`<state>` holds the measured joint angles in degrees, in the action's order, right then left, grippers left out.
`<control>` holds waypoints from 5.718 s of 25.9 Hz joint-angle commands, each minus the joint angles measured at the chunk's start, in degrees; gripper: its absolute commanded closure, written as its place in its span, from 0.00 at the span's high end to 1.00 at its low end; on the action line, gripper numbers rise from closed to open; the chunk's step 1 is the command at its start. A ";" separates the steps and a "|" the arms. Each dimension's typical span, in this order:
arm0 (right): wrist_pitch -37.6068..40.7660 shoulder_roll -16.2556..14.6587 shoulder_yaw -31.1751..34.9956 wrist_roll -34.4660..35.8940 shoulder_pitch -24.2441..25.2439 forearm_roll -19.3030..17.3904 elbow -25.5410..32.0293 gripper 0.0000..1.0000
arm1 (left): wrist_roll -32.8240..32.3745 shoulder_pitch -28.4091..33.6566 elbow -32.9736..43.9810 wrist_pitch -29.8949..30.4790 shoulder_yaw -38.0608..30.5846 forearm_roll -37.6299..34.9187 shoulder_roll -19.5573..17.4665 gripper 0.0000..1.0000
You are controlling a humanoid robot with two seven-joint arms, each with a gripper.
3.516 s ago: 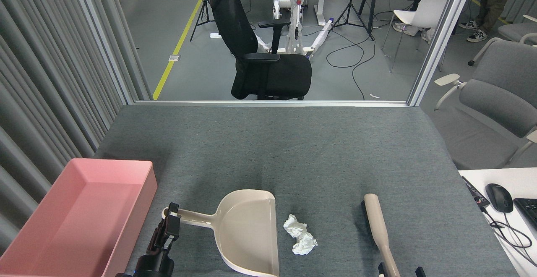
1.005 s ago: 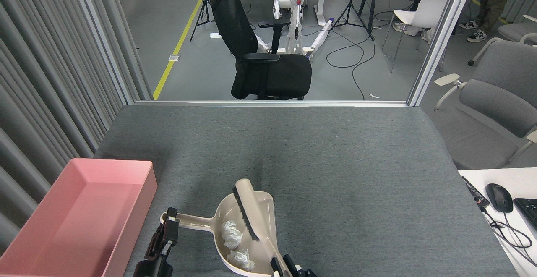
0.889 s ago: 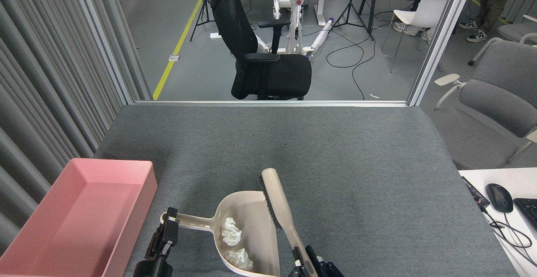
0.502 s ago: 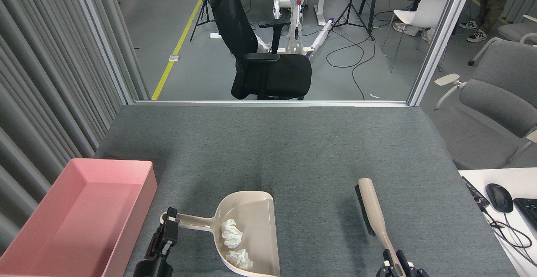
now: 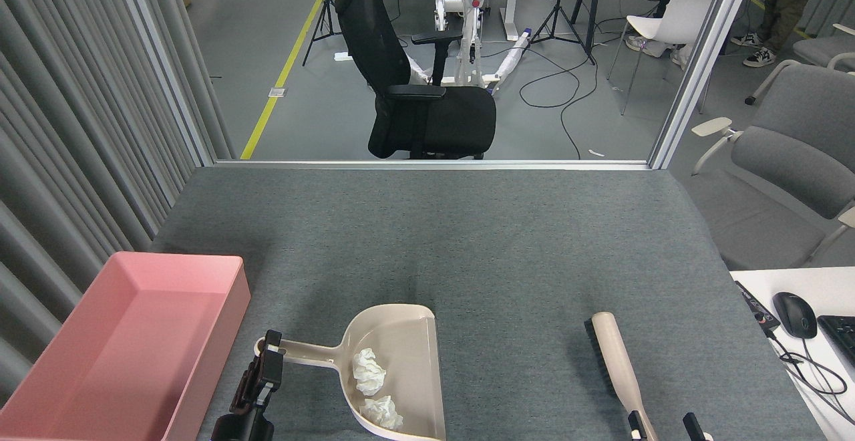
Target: Sweep and dump garbage into bin
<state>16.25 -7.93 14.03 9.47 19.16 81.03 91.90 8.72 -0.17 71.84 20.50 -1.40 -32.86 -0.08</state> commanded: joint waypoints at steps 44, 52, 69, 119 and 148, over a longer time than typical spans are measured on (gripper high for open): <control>-0.43 0.64 0.03 0.20 1.15 0.27 -1.28 0.99 | -3.00 -2.29 14.91 -7.93 -0.89 37.69 -23.74 0.00; -0.43 1.16 -0.41 0.20 0.79 0.36 -1.99 0.99 | -3.97 -3.69 9.02 -7.22 -4.49 43.93 -34.64 0.00; -0.34 1.16 -0.32 0.64 0.62 0.27 -2.60 0.99 | -5.46 -13.10 -9.88 3.76 -5.37 27.85 -50.99 0.00; 0.01 2.04 -0.32 0.47 0.88 0.36 -2.78 0.99 | -1.33 -1.76 20.71 -22.52 14.06 2.63 -5.37 0.00; 0.28 2.04 0.12 0.64 1.58 0.36 -2.78 0.99 | 2.18 3.07 15.61 -15.05 8.96 -14.25 4.39 1.00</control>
<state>16.51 -5.89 13.99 9.98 20.72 81.42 89.12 10.38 2.06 86.47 3.52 7.60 -46.76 5.02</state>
